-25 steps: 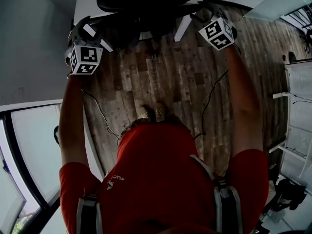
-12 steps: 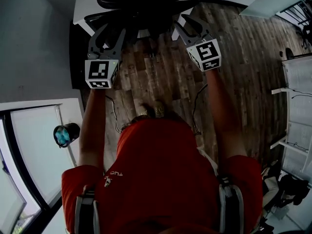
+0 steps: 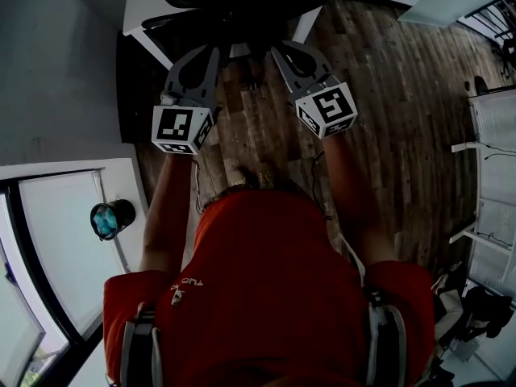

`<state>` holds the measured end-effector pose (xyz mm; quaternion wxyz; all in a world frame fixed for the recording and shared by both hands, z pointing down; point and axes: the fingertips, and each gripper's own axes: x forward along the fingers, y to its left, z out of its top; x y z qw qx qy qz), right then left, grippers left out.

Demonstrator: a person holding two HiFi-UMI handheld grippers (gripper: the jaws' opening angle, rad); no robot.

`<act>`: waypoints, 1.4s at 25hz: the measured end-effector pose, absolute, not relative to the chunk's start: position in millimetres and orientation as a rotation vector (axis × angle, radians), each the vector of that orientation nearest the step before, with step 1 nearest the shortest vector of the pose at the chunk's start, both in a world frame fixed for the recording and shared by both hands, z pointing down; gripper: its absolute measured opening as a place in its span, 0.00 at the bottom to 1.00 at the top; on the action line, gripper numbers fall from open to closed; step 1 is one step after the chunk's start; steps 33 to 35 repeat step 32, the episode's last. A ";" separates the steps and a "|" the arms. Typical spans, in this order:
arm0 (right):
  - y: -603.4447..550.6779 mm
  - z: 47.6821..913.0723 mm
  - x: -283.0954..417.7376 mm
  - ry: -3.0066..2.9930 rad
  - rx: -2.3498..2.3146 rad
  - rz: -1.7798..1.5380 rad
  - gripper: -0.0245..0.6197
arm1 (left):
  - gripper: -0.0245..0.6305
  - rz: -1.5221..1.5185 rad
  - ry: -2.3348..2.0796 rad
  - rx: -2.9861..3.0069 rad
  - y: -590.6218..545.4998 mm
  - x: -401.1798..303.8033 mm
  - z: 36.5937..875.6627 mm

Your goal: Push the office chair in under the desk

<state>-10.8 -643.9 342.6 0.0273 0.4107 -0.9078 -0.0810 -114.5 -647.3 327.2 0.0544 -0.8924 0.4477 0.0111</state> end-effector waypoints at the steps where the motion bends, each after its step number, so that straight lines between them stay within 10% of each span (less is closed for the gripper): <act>1: -640.5 342.9 -15.7 -2.819 1.262 -0.242 0.08 | 0.05 0.039 1.353 -2.715 -645.5 -114.5 327.4; 35: -633.1 339.8 -27.3 -2.885 1.251 -0.213 0.08 | 0.05 0.080 1.313 -2.723 -638.2 -105.4 322.0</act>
